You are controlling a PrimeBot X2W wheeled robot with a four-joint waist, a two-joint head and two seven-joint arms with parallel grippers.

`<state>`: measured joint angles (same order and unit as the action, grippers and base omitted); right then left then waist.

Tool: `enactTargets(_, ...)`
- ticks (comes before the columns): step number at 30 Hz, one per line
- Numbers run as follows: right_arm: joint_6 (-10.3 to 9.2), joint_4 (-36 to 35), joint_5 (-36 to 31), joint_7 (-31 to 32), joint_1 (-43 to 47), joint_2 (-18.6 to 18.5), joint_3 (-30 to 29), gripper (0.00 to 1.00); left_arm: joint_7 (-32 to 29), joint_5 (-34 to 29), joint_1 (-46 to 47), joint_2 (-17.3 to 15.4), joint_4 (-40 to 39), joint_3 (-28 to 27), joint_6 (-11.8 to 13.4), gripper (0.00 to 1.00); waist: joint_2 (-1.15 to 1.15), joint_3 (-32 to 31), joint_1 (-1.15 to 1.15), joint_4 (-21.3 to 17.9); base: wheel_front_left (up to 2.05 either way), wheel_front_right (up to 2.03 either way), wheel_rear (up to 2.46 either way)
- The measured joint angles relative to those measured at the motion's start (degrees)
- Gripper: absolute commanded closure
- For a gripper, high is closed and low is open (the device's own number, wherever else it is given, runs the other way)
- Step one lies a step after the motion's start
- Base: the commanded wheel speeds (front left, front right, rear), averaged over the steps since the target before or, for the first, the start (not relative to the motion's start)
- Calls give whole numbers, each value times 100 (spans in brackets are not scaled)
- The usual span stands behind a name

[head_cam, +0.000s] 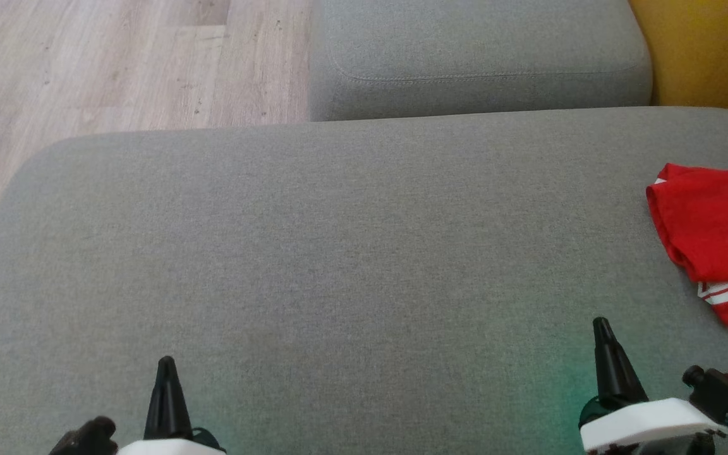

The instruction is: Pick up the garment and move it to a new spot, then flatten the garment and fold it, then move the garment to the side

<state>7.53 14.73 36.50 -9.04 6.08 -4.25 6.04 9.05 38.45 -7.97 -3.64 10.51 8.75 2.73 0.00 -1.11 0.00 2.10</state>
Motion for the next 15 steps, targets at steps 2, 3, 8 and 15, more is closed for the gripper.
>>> enactTargets(2, 0, 1, 138, 33, -1, 0, -30, 100, -43, 131, 8, -2, 18, -26, -32, 100, 0, 3, 0, -5, 0, 0, 0)
enactTargets(3, 0, 2, 207, 57, -2, -1, -46, 100, -48, 201, 14, -2, 24, -46, -51, 100, 0, 5, 0, -7, 0, 0, 0)
enactTargets(8, 0, 8, 550, 112, -36, -2, -101, 100, -100, 530, 96, -13, 42, -125, -82, 100, 0, 12, 0, -20, 0, 0, 0)
enactTargets(15, 0, 12, 1017, 244, -130, -2, -179, 100, -202, 992, 185, -22, 75, -165, -175, 100, 0, 23, 0, -37, 0, 0, 0)
